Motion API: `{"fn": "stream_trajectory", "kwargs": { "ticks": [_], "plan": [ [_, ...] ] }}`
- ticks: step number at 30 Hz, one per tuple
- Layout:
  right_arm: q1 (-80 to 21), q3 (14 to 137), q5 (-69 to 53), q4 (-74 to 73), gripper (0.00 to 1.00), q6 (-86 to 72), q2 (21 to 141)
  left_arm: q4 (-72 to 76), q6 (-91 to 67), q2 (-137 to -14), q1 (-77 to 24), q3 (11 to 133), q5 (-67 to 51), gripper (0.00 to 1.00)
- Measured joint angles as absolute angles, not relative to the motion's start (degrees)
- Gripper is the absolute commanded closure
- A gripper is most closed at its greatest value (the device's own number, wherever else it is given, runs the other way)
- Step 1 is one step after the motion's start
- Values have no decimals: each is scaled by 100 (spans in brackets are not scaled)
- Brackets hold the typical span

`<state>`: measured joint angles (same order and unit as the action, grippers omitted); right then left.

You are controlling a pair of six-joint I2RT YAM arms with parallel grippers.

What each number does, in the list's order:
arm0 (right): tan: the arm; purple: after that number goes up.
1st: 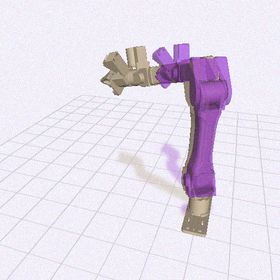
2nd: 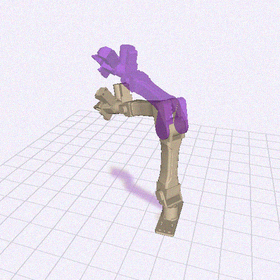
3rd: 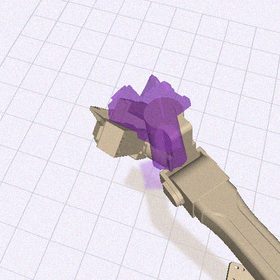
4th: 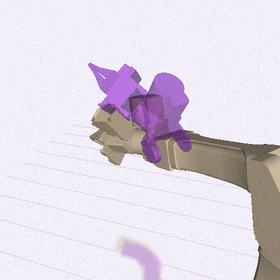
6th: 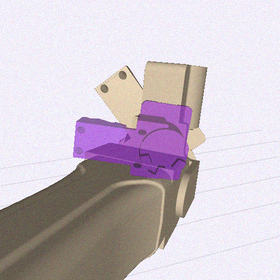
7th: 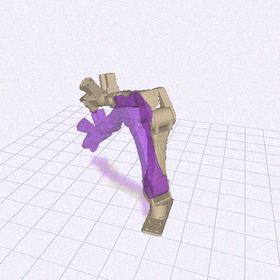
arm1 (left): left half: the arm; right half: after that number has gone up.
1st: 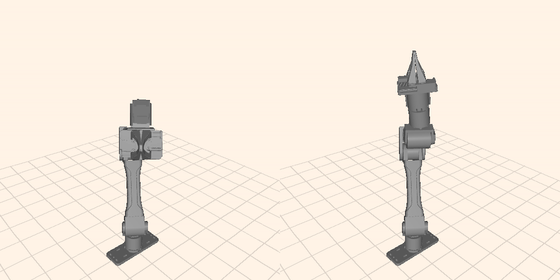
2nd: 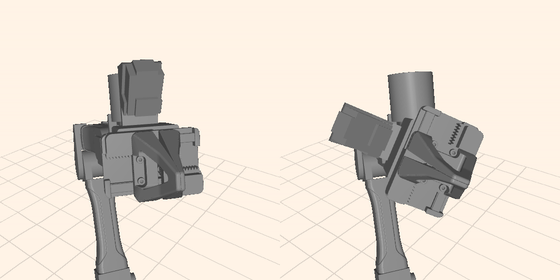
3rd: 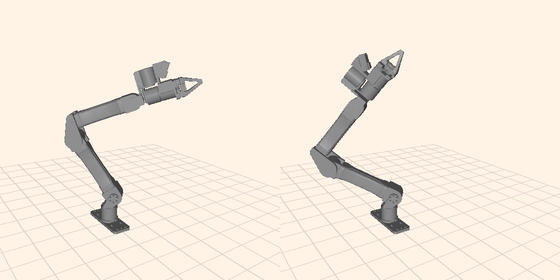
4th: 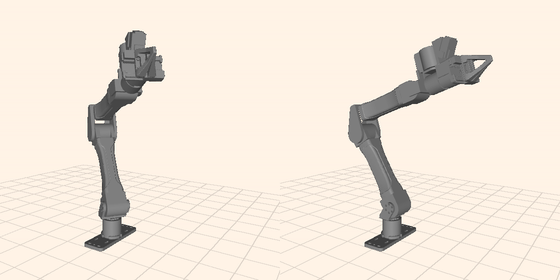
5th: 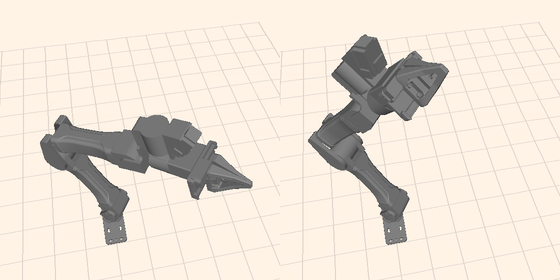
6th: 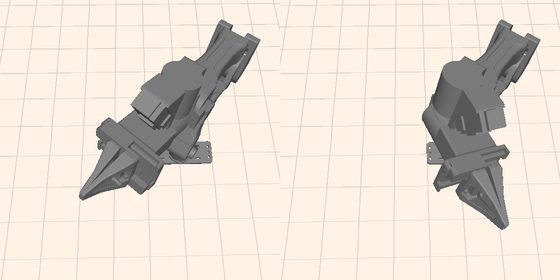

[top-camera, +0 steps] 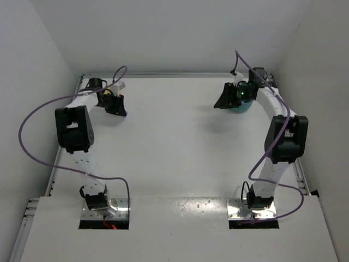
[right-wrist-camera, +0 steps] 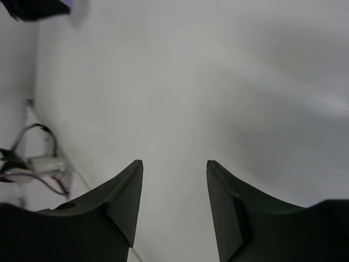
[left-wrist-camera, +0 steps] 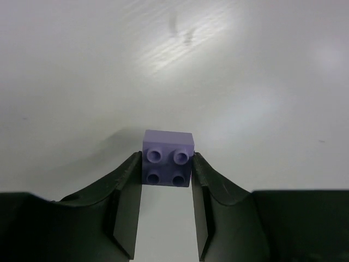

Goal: Sort the legos into containers by color

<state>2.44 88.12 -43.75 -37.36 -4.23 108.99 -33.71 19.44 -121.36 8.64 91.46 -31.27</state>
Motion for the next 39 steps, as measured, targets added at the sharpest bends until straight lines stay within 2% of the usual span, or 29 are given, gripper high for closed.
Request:
{"fn": "stream_trajectory", "kwargs": {
  "ticks": [6,12,25,39],
  "plan": [
    [-19,7500,-5369,-2324,48,-2270,10278,-2993,1785,-9891,257,7459,-4158,66],
    [-379,7380,-5892,-1275,48,-3352,10125,-2585,1396,-8654,-880,6823,-4418,66],
    [-1044,7336,-6381,-246,46,-4510,10132,-2534,1240,-8455,-2425,6967,-3824,65],
    [-1767,7338,-6652,45,34,-4810,10733,-2617,1284,-8646,-2689,7404,-3614,65]
  ]
}}
